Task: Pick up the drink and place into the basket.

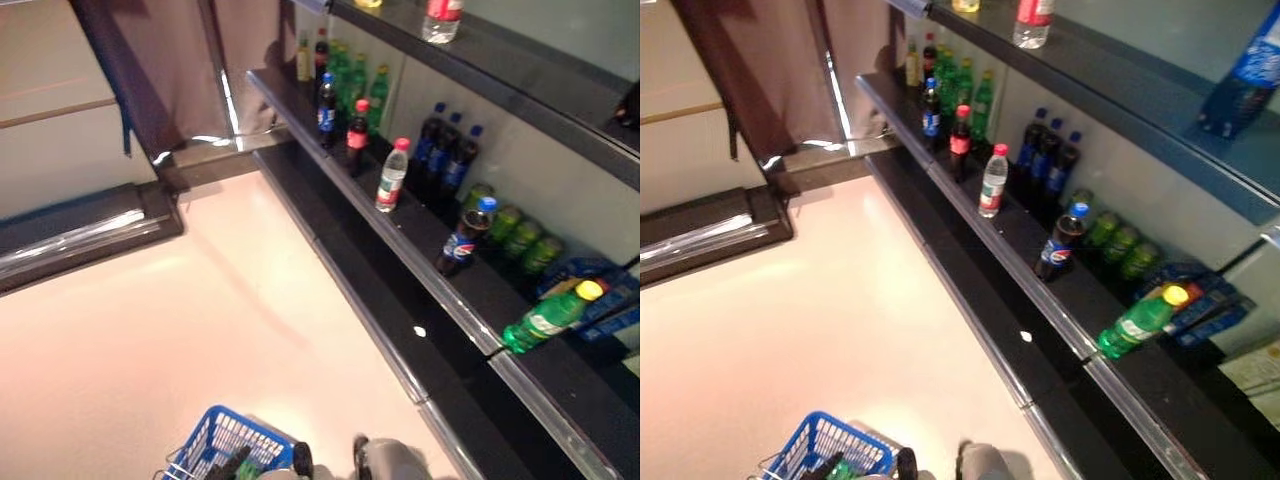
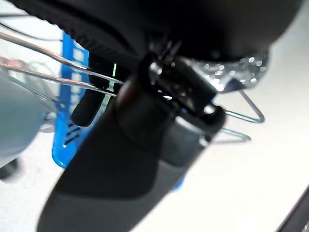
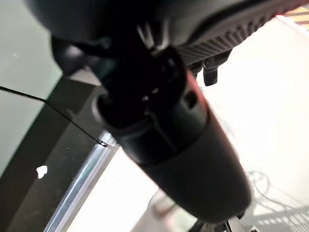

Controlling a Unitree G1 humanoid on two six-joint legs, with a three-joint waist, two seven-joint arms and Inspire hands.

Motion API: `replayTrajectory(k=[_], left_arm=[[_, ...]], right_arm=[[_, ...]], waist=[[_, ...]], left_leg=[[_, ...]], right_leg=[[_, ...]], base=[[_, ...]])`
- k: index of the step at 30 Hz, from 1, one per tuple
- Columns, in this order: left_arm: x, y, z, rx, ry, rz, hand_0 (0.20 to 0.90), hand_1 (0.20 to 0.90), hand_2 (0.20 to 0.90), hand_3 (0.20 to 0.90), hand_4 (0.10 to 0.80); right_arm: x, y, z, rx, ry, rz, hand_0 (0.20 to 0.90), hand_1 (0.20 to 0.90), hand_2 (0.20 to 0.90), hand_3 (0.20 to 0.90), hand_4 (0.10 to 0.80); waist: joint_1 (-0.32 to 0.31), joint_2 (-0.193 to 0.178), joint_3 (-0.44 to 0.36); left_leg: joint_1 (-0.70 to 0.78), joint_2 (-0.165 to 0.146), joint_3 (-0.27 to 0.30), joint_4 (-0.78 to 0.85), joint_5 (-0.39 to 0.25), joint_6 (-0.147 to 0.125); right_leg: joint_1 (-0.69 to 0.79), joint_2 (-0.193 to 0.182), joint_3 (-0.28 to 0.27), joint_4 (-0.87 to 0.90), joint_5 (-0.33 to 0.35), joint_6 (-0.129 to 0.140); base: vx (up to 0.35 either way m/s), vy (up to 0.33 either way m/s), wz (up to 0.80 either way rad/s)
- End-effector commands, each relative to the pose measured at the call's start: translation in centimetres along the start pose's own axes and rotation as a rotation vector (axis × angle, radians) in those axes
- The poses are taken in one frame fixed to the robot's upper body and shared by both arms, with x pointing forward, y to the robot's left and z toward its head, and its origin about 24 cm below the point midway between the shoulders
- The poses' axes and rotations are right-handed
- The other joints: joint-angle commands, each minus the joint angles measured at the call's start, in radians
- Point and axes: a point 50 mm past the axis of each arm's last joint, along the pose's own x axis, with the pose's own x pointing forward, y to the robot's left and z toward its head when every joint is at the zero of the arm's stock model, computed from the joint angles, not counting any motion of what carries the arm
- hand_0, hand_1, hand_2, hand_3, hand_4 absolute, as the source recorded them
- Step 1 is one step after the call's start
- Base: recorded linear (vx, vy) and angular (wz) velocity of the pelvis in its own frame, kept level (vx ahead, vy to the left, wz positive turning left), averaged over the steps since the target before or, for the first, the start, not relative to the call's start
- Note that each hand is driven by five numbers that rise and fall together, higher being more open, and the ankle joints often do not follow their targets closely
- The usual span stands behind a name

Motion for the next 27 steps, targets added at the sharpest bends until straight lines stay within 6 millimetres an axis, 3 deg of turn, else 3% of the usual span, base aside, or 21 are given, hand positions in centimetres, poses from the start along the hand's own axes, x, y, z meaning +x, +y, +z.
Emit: replayTrajectory(k=[1, 4, 5, 6, 8, 9, 10, 13, 14, 16, 18, 20, 23, 24, 25, 27], left_arm=[[-0.4, -5.1, 3.9, -0.044, -0.188, -0.245, 0.3, 0.3, 0.3, 0.2, 0.1], [-0.3, -5.0, 3.6, -0.051, -0.174, -0.257, 0.3, 0.3, 0.3, 0.2, 0.1], [-0.3, -5.3, 3.4, -0.058, -0.161, -0.254, 0.3, 0.3, 0.3, 0.2, 0.1], [-0.3, -5.4, 3.3, -0.056, -0.159, -0.256, 0.3, 0.3, 0.3, 0.2, 0.1], [-0.4, -5.9, 3.2, -0.059, -0.148, -0.251, 0.3, 0.3, 0.3, 0.2, 0.1], [-0.4, -5.9, 3.1, -0.072, -0.148, -0.247, 0.3, 0.3, 0.3, 0.2, 0.1], [-0.5, -6.0, 3.2, -0.079, -0.152, -0.262, 0.3, 0.3, 0.3, 0.2, 0.1], [-0.7, -6.6, 3.2, -0.082, -0.174, -0.282, 0.3, 0.3, 0.3, 0.2, 0.1], [-0.8, -7.0, 3.9, -0.096, -0.195, -0.298, 0.3, 0.3, 0.3, 0.2, 0.1], [-0.9, -7.2, 4.9, -0.126, -0.222, -0.319, 0.3, 0.3, 0.3, 0.2, 0.1], [-0.9, -6.9, 5.2, -0.165, -0.229, -0.322, 0.3, 0.3, 0.3, 0.2, 0.1], [-0.7, -6.3, 5.4, -0.196, -0.218, -0.321, 0.3, 0.3, 0.3, 0.2, 0.1], [-0.5, -5.8, 4.8, -0.228, -0.199, -0.312, 0.3, 0.3, 0.3, 0.2, 0.1], [-0.5, -5.7, 4.7, -0.238, -0.195, -0.308, 0.3, 0.3, 0.3, 0.2, 0.1], [-0.4, -5.0, 4.4, -0.277, -0.188, -0.294, 0.3, 0.3, 0.3, 0.2, 0.1], [-0.3, -4.3, 3.9, -0.33, -0.179, -0.266, 0.3, 0.3, 0.3, 0.2, 0.1]], right_arm=[[-0.1, -3.8, -0.9, 0.023, 0.016, -0.105, 0.9, 0.9, 0.9, 0.9, 0.8], [-0.1, -4.1, -1.2, 0.045, 0.035, -0.117, 0.9, 0.9, 0.9, 0.9, 0.8], [-0.1, -4.4, -1.6, 0.06, 0.048, -0.129, 0.9, 0.9, 0.9, 0.9, 0.8], [-0.1, -4.5, -1.7, 0.068, 0.053, -0.133, 0.9, 0.9, 0.9, 0.9, 0.8], [-0.2, -4.5, -1.8, 0.092, 0.063, -0.146, 0.9, 0.9, 0.9, 0.9, 0.8], [-0.1, -4.4, -1.5, 0.086, 0.055, -0.142, 0.9, 0.9, 0.9, 0.9, 0.8], [0.0, -4.5, -0.9, 0.069, 0.034, -0.137, 0.9, 0.9, 0.9, 0.9, 0.8], [0.1, -4.5, 0.7, 0.014, -0.033, -0.128, 0.9, 0.9, 0.9, 0.9, 0.8], [0.2, -4.3, 2.6, 0.006, -0.107, -0.102, 0.9, 0.9, 0.9, 0.9, 0.8], [0.2, -3.4, 5.2, -0.028, -0.206, -0.065, 0.9, 0.9, 0.9, 0.9, 0.8], [0.0, -2.4, 7.4, -0.056, -0.276, -0.044, 0.9, 0.9, 0.9, 0.9, 0.8], [0.0, -2.2, 8.0, -0.059, -0.29, -0.039, 0.9, 0.9, 0.9, 0.9, 0.8], [0.1, -2.5, 7.2, -0.062, -0.258, -0.054, 0.9, 0.9, 0.9, 0.9, 0.8], [0.1, -2.7, 6.9, -0.056, -0.242, -0.055, 0.9, 0.9, 0.9, 0.9, 0.8], [0.2, -3.2, 6.2, -0.05, -0.198, -0.057, 0.9, 0.9, 0.9, 0.9, 0.8], [0.3, -3.7, 5.5, -0.071, -0.157, -0.068, 0.9, 0.9, 0.9, 0.9, 0.8]], waist=[[-0.054, -0.019, -0.039], [-0.056, -0.019, -0.044], [-0.068, -0.004, -0.068], [-0.072, 0.001, -0.074], [-0.09, 0.021, -0.096], [-0.097, 0.008, -0.105], [-0.098, -0.011, -0.106], [-0.062, -0.031, -0.088], [-0.006, -0.059, -0.058], [0.043, -0.078, -0.038], [0.067, -0.072, -0.033], [0.072, -0.056, -0.045], [0.086, -0.031, -0.064], [0.088, -0.031, -0.064], [0.102, -0.029, -0.072], [0.115, -0.024, -0.073]], left_leg=[[0.204, -0.079, -0.052, 0.163, -0.259, -0.009], [0.238, -0.09, -0.065, 0.186, -0.299, 0.003], [0.263, -0.085, -0.083, 0.216, -0.28, -0.006], [0.265, -0.079, -0.08, 0.233, -0.254, -0.017], [0.261, -0.004, -0.013, 0.418, -0.047, -0.107], [0.239, 0.023, 0.019, 0.525, 0.047, -0.14], [0.187, 0.046, 0.051, 0.663, 0.099, -0.164], [0.054, 0.073, 0.084, 0.83, 0.108, -0.17], [-0.149, 0.079, 0.079, 0.888, 0.061, -0.127], [-0.239, 0.094, 0.091, 0.796, 0.03, -0.096], [-0.232, 0.126, 0.12, 0.609, 0.023, -0.089], [-0.202, 0.181, 0.134, 0.373, 0.033, -0.098], [-0.186, 0.244, 0.043, 0.111, 0.108, -0.143], [-0.175, 0.253, 0.028, 0.072, 0.122, -0.149], [-0.185, 0.288, -0.041, 0.016, 0.138, -0.163], [-0.201, 0.321, -0.097, 0.023, 0.143, -0.173]], right_leg=[[-0.073, -0.018, -0.117, -0.225, 0.402, 0.065], [-0.081, -0.009, -0.139, -0.187, 0.39, 0.048], [-0.072, 0.019, -0.119, -0.156, 0.364, 0.014], [-0.067, 0.026, -0.117, -0.154, 0.356, 0.006], [-0.026, 0.048, -0.134, -0.149, 0.308, -0.038], [-0.002, 0.04, -0.128, -0.145, 0.286, -0.057], [0.035, 0.034, -0.109, -0.145, 0.265, -0.078], [0.119, 0.023, -0.121, -0.151, 0.227, -0.103], [0.199, 0.014, -0.087, -0.157, 0.199, -0.108], [0.259, 0.006, -0.045, -0.17, 0.169, -0.103], [0.282, 0.014, -0.022, -0.178, 0.144, -0.092], [0.295, 0.02, -0.01, -0.173, 0.11, -0.075], [0.328, 0.014, 0.032, -0.172, 0.078, -0.05], [0.341, 0.008, 0.044, -0.173, 0.07, -0.046], [0.37, -0.008, 0.09, -0.171, 0.047, -0.032], [0.399, -0.038, 0.128, -0.152, 0.011, -0.012]], base=[[0.515, 0.076, 1.06], [0.445, 0.055, -0.23], [0.403, 0.026, -0.11], [0.478, 0.005, 0.52], [0.385, -0.085, 0.6], [0.424, -0.167, 0.73], [0.298, -0.126, 0.8], [0.397, -0.117, 0.22], [0.358, -0.066, -0.16], [0.358, 0.0, -0.51], [0.352, 0.154, -0.71], [0.4, 0.297, -0.65], [0.42, 0.316, -0.23], [0.523, 0.365, -0.24], [0.536, 0.381, -0.27], [0.504, 0.421, -0.4]])
